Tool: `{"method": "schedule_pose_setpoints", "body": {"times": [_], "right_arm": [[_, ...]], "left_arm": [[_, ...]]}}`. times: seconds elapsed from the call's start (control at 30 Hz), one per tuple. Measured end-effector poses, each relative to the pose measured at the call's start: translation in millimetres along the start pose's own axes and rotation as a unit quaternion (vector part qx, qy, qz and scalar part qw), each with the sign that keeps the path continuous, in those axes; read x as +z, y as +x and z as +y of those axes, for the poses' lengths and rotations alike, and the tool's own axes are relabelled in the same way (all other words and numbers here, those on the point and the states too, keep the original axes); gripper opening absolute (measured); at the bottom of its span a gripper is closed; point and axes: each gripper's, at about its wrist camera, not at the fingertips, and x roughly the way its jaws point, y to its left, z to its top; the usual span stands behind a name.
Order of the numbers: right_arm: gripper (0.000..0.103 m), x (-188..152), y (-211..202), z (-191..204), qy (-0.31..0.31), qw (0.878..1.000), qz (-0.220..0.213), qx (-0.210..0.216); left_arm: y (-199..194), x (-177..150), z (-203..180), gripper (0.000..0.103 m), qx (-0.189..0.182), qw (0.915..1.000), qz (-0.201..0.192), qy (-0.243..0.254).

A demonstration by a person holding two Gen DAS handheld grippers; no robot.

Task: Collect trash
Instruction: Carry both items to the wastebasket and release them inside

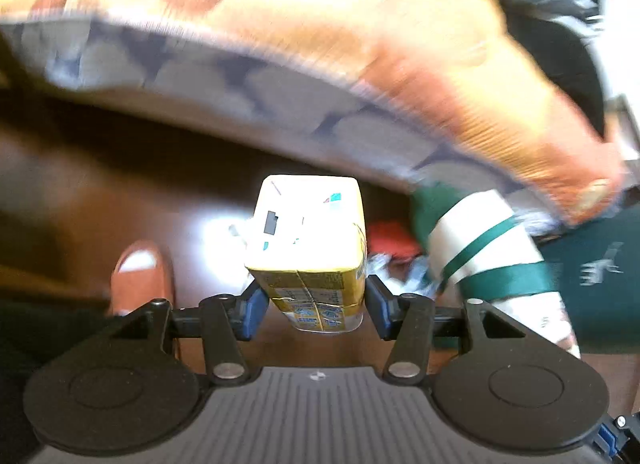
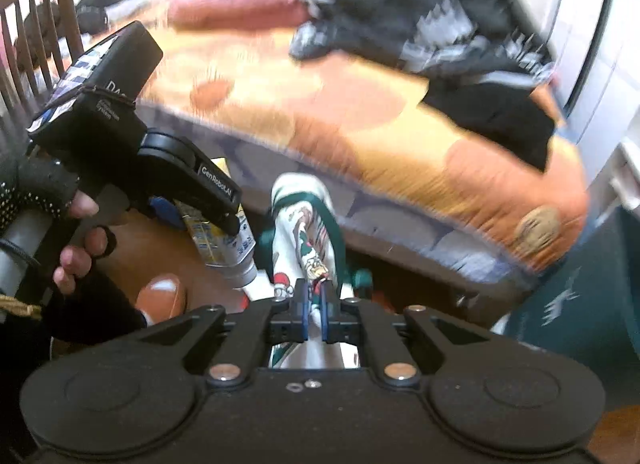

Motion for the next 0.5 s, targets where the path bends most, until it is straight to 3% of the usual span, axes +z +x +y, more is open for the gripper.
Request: {"method": "schedule_pose_setpoints", "body": {"times": [0.23, 0.5], "right_arm": [[0.005, 8, -50, -34, 0.036, 0.996, -0.067, -0.052], [0.005, 22, -96, -98, 0.079, 0.984, -0.117, -0.108]], "left_arm": [[-69, 10, -45, 0.051, -0.056, 0.9956, -0.063, 0.042], [-116, 26, -121, 0.051, -0.114, 0.9834, -0.097, 0.103]]}}
